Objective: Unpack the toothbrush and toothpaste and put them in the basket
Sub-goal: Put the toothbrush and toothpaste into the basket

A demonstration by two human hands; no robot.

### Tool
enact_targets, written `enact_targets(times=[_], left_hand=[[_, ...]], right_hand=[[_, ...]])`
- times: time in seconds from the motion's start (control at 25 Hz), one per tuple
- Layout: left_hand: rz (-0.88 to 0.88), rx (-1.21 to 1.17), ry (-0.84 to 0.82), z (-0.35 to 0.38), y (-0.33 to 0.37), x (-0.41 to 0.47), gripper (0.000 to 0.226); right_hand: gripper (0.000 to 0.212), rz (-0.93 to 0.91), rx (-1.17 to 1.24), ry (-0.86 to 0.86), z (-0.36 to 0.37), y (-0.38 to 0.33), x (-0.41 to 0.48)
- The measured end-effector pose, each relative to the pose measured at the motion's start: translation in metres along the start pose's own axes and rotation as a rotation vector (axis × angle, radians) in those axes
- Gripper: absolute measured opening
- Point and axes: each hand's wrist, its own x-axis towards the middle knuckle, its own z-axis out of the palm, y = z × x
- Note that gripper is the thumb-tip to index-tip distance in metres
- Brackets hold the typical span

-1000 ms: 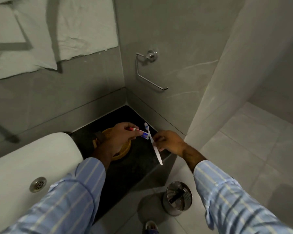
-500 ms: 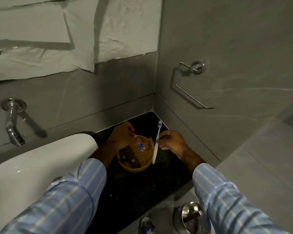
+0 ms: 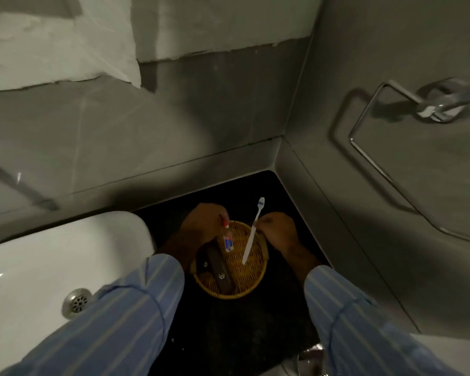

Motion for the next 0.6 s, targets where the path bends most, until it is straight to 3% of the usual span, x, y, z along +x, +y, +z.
enact_targets(times=[0.36, 0.6], left_hand=[[-0.061, 0.09, -0.131, 0.02, -0.015, 0.049, 0.027], [-0.096, 0.119, -0.088, 0.026, -0.016, 0.063, 0.031]], right_hand=[[0.012, 0.043, -0.083, -0.084, 0.026, 0.013, 0.045], [0.006, 0.072, -0.031, -0.108, 0.027, 0.016, 0.051]])
